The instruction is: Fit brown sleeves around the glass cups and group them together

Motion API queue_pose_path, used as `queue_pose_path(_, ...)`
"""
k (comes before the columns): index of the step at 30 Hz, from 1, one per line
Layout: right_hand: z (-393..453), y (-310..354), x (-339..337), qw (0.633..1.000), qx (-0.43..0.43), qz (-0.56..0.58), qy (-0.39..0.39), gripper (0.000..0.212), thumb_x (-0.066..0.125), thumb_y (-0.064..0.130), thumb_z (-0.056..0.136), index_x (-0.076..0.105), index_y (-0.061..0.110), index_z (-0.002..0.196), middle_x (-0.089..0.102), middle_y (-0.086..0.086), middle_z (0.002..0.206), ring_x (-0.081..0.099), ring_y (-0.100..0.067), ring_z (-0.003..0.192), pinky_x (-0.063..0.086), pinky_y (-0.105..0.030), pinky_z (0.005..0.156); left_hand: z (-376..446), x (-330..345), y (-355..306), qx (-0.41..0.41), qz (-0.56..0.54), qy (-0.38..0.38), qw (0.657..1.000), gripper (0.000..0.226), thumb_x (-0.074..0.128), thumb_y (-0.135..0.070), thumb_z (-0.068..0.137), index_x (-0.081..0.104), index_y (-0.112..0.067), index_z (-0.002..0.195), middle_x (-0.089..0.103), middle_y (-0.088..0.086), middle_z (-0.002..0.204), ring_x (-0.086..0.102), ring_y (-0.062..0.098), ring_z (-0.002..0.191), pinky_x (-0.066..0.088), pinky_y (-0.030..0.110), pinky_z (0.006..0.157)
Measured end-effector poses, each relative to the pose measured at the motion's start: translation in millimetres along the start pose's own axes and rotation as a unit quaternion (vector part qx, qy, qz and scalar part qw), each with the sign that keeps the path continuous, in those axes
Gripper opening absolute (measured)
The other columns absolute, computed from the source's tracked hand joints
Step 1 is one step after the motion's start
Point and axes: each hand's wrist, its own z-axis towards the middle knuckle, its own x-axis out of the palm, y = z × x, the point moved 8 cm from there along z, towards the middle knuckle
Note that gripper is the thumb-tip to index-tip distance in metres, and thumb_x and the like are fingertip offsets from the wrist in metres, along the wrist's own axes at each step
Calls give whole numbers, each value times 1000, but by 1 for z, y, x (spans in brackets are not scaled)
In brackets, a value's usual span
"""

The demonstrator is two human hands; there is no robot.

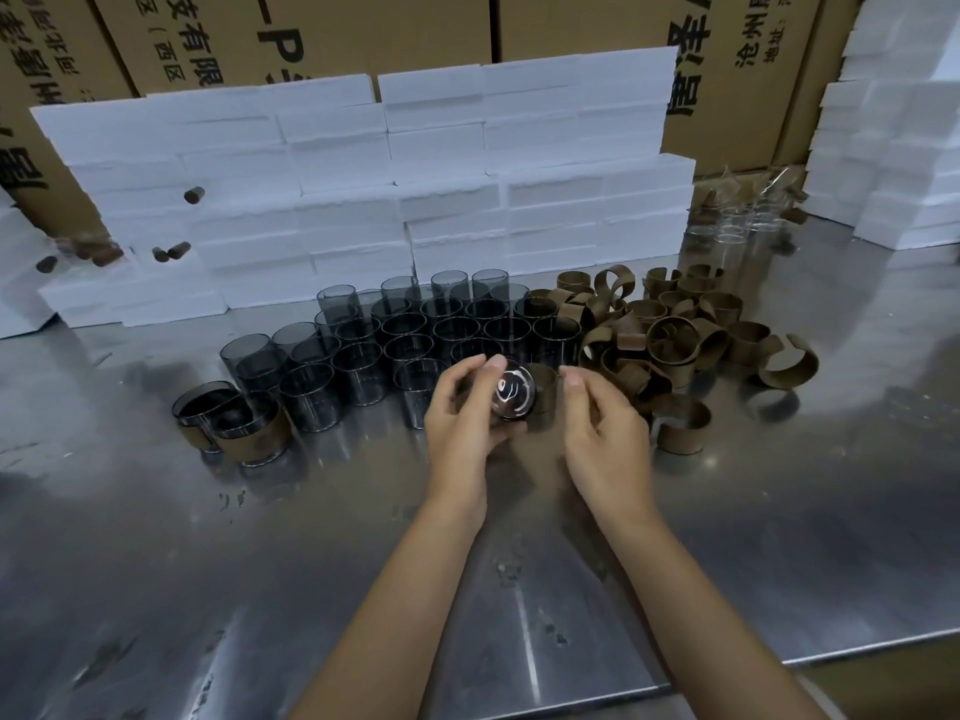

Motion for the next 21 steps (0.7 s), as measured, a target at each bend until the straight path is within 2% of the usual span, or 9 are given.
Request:
queue_pose_path(3,3,-5,18,983,-8,-158,92,47,55,18,102,52,22,148,47,-4,130,50,-22,124,43,-37,106,3,-5,3,-25,-34,-13,999,19,74,-22,93,74,-13,110,72,6,107,73,16,88,62,36,70)
queue_pose_path(5,0,-8,31,954,-20,-257,152,53,57,22,101,47,25,152,33,-10,153,32,-26,143,33,-37,115,3,-7,4,-30,-41,-22,998,17,75,-23,92,74,-15,106,72,8,108,72,21,95,63,39,74)
queue_pose_path(6,0,-9,34,948,-25,-275,160,49,59,24,100,49,24,149,30,-10,157,30,-28,145,31,-38,116,3,-7,4,-32,-46,-26,998,16,76,-23,92,73,-15,105,72,9,109,72,22,98,63,40,75)
queue_pose_path(8,1,-10,32,954,-25,-262,145,32,61,25,99,57,18,129,39,-8,148,39,-28,137,38,-38,106,3,-8,4,-38,-59,-29,997,16,76,-24,92,73,-15,104,72,8,106,71,23,102,64,42,77)
queue_pose_path(10,2,-11,26,967,-16,-227,113,14,63,24,98,53,17,105,50,-5,125,51,-26,117,39,-33,85,4,-8,3,-39,-64,-31,997,17,76,-23,92,73,-14,105,71,4,103,70,21,103,64,40,74)
queue_pose_path(13,2,-4,11,989,-29,-144,27,17,68,22,96,51,18,94,51,2,106,58,-22,99,36,-27,75,3,-9,2,-31,-47,-31,998,19,74,-24,93,73,-14,110,71,7,113,70,22,106,62,35,73)
queue_pose_path(16,-5,15,-1,993,-93,-60,-40,21,72,26,92,54,16,94,51,5,106,57,-14,106,41,-21,80,1,-5,3,-24,-18,-19,999,19,72,-27,94,74,-17,111,70,10,121,68,25,113,62,36,76)
queue_pose_path(18,-9,20,4,993,-105,-44,-9,29,74,33,89,51,23,104,52,7,107,55,-4,102,45,-19,82,0,-1,3,-30,-8,2,1000,21,73,-33,94,74,-19,110,72,8,116,71,23,107,61,32,72)
queue_pose_path(21,-13,18,15,996,-78,-18,44,57,78,41,84,45,32,130,56,8,120,57,-7,110,47,-22,91,-4,8,4,-58,-20,54,997,42,76,-48,88,71,-19,118,75,6,114,75,17,99,59,25,70)
